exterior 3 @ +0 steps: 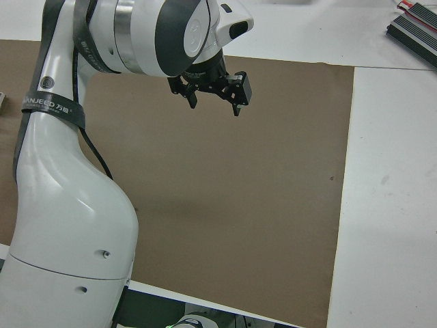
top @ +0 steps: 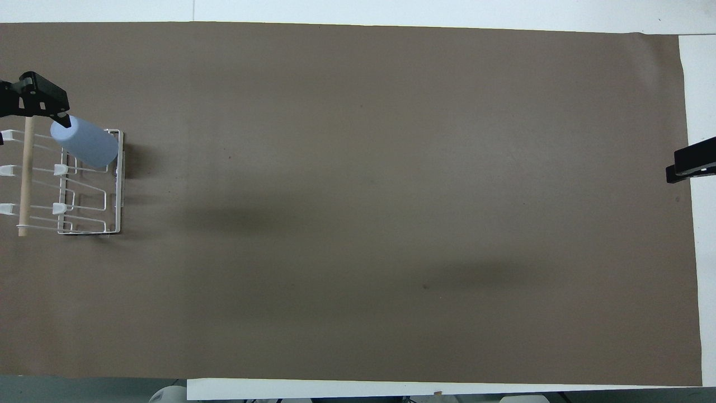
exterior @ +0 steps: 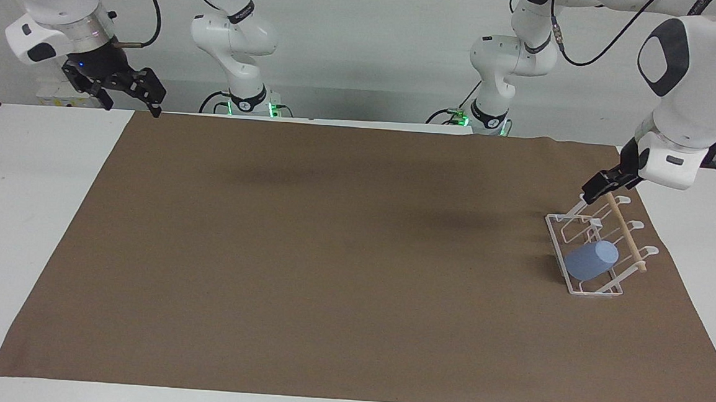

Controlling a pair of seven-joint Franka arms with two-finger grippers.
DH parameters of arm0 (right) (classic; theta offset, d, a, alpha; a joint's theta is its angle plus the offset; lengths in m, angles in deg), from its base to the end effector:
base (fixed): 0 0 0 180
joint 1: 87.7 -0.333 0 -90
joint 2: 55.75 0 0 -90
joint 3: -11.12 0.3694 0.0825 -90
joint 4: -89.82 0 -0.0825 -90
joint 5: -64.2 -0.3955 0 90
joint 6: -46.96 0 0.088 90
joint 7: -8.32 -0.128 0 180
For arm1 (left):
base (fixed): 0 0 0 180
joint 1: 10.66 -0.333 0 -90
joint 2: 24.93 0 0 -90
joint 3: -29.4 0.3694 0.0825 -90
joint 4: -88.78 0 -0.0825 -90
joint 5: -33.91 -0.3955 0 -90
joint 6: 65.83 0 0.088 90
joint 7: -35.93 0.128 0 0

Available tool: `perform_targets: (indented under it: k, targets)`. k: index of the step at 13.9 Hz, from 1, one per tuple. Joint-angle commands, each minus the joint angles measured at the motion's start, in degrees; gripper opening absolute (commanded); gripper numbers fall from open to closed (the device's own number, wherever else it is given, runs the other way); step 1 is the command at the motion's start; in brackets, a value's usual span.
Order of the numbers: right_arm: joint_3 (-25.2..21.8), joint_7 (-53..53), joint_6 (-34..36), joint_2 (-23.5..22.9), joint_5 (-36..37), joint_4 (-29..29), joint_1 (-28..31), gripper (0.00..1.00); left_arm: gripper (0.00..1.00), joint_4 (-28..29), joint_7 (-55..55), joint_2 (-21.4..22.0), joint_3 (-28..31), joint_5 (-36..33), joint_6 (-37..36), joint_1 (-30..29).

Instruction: Hang cup on cup holder

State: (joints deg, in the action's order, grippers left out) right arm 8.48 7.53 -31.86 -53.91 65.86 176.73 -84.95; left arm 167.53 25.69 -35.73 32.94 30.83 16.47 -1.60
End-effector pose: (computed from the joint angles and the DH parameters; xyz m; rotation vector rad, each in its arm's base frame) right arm 0.5283 -0.0545 0.6843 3.1092 -0.1740 -0.1716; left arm 0.6136 -0.0559 0.6284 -3.0517 -0.1311 0.1774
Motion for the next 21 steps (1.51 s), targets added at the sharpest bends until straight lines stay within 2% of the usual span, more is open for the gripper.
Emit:
perform_targets:
  k: [1, 6, 9, 15, 16, 19, 21]
  targets:
    - [0.0, 0.7, 0.3, 1.3, 0.4, 1.7, 0.4, 0.99, 1.00, -0.3, 13.8, 1.9, -0.1, 3.0, -2.6, -1.8]
    - [-0.3, 2.0, 0.2, 1.8, -1.4, 2.6, 1.6, 0.99, 1.00, -0.3, 13.6, 4.6, -0.5, 3.4, -0.9, -1.4]
    - [-0.3, 2.3, -0.1, 1.8, -1.3, 2.6, 1.6, 0.99, 1.00, 2.7, 13.1, 6.9, -0.5, 3.2, 5.9, -1.9]
    - [-0.2, 2.3, -0.1, 1.8, -1.2, 2.6, 1.4, 0.99, 1.00, 4.0, 10.5, 7.6, -0.6, 3.1, 5.3, -1.9]
    - [-0.2, 2.3, -0.1, 1.8, -1.3, 2.6, 1.4, 0.99, 1.00, 4.9, 7.5, 8.4, -0.6, 3.1, 5.2, -1.8]
    - [-0.2, 2.3, -0.1, 1.8, -1.3, 2.6, 1.4, 0.99, 1.00, 11.0, 8.3, 11.5, -0.6, 3.1, 5.8, -1.6]
    - [-0.2, 2.2, -0.1, 1.8, -1.3, 2.6, 1.3, 0.99, 1.00, 11.2, 8.7, 11.7, -0.6, 3.1, 5.8, -1.8]
